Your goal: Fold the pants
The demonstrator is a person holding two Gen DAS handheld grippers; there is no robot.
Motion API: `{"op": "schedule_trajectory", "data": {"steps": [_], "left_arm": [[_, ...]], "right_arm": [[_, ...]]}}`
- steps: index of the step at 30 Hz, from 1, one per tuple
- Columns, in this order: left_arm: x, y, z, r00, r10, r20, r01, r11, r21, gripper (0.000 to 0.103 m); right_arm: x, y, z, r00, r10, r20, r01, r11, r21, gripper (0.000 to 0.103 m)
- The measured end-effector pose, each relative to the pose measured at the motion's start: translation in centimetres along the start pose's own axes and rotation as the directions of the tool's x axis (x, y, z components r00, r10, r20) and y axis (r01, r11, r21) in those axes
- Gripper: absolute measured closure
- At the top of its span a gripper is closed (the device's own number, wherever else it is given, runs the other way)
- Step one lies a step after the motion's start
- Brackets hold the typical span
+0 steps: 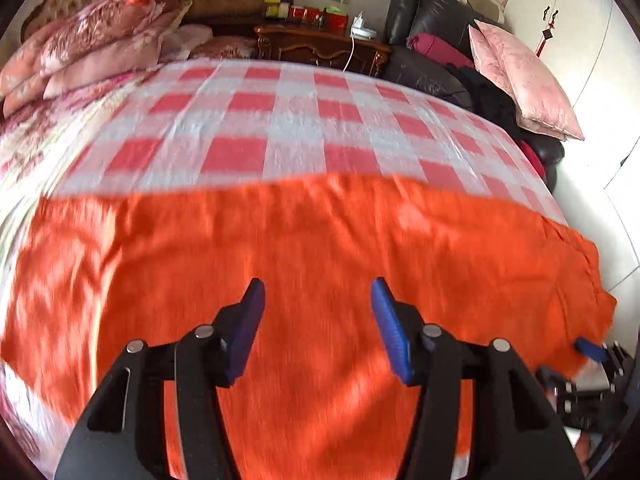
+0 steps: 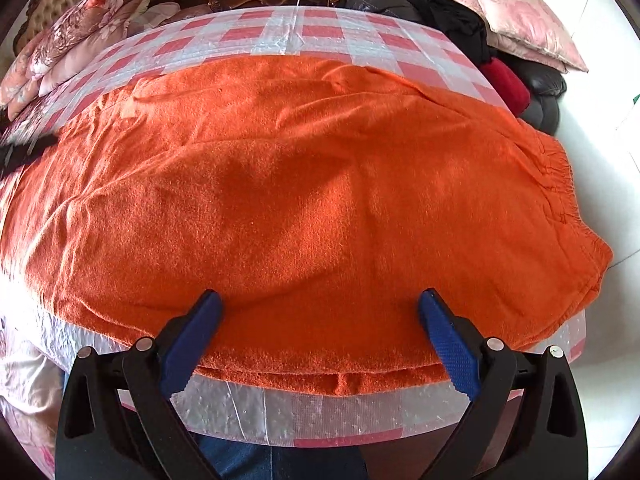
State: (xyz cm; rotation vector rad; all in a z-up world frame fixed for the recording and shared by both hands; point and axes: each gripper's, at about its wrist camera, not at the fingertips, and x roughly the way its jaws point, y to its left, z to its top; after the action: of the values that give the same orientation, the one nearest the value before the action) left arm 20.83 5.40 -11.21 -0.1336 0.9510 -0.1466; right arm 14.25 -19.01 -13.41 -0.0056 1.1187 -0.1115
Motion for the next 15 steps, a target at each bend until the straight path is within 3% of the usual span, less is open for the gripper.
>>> {"op": "schedule_trajectory", "data": {"steps": [4,6,7,9,11,15], "left_arm": [[-0.4,0.2,-2.9,0.997,0.068,-0.045,-0.068,0.998,-0.003,0.041],[-0.7,-0.1,-3.8,0.993,0.114,-0.041,-0.113,0.993,0.024,0.028],[-0.6,0.0,-4.0,0.991,0.123,-0.05,-0.123,0.992,0.019,0.025],[-0.5,0.1,-4.4,0.991,0.125,-0.056,-0.124,0.992,0.015,0.009],[-0.2,-0.2,-4.6,0.989,0.134,-0.062,-0.133,0.991,0.012,0.002],[0.3,-1.2,-5.1,0.974,0.216,-0.063,-0.213,0.976,0.041,0.001]], "right_arm": [[0.2,-0.3,0.0,1.0,-0.001,-0.018,0.002,0.999,0.039,0.004],[0.2,-0.3,0.0,1.0,-0.001,-0.016,0.002,0.999,0.042,0.004],[0.2,-0.3,-0.1,1.0,0.0,-0.016,0.001,0.999,0.049,0.004],[0.3,-0.4,0.0,1.0,0.003,-0.019,-0.002,0.998,0.063,0.004],[0.4,-0.4,0.1,1.0,0.007,-0.03,-0.004,0.998,0.069,0.004],[0.5,-0.6,0.1,0.999,0.025,-0.036,-0.023,0.998,0.063,0.004]]}}
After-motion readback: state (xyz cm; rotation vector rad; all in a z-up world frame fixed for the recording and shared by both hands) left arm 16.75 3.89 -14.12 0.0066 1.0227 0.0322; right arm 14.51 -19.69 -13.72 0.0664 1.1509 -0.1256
